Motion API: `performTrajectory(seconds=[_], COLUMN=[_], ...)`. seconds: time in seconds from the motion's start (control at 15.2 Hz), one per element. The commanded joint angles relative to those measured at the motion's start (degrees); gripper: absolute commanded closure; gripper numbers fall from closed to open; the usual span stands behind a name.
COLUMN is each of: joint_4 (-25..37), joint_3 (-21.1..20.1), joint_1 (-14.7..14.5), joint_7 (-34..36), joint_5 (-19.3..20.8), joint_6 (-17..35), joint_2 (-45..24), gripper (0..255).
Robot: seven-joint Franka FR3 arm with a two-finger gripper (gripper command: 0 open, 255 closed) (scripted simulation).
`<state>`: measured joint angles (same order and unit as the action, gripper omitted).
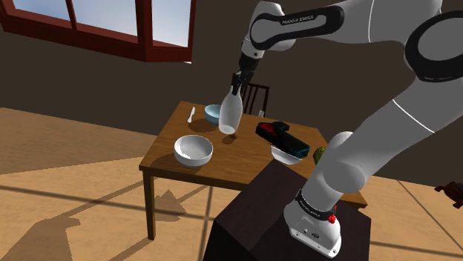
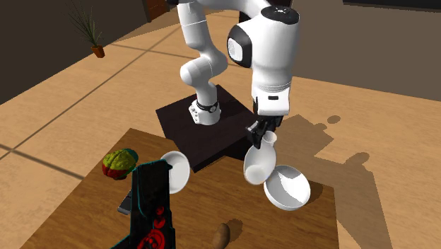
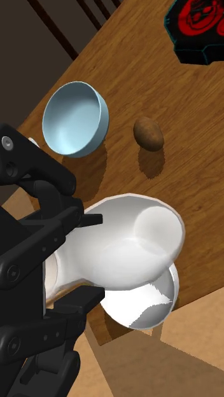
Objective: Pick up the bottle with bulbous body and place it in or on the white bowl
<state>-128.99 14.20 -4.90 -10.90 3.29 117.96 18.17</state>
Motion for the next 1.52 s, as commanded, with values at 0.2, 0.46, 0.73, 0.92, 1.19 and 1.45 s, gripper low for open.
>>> performTrajectory(seconds=[0.2, 0.46, 0.73, 0.92, 1.19, 1.45], joint_4=[7.3, 14.6, 22.5, 20.2, 17.4, 14.7], joint_3=[-3.6, -6.1, -8.2, -8.2, -8.2, -8.1], joint_1=[-2.6, -4.5, -6.1, -6.1, -6.1, -6.1], joint_7=[5.3, 9.2, 12.7, 12.7, 12.7, 12.7], joint_5=[-1.4, -2.2, -2.6, -2.6, -2.6, -2.6], joint_6=[-3.4, -6.5, -9.8, -7.5, -4.4, -1.4], joint_2=[-4.0, -8.3, -13.0, -13.0, -13.2, -13.6], gripper=[255, 255, 255, 255, 255, 255])
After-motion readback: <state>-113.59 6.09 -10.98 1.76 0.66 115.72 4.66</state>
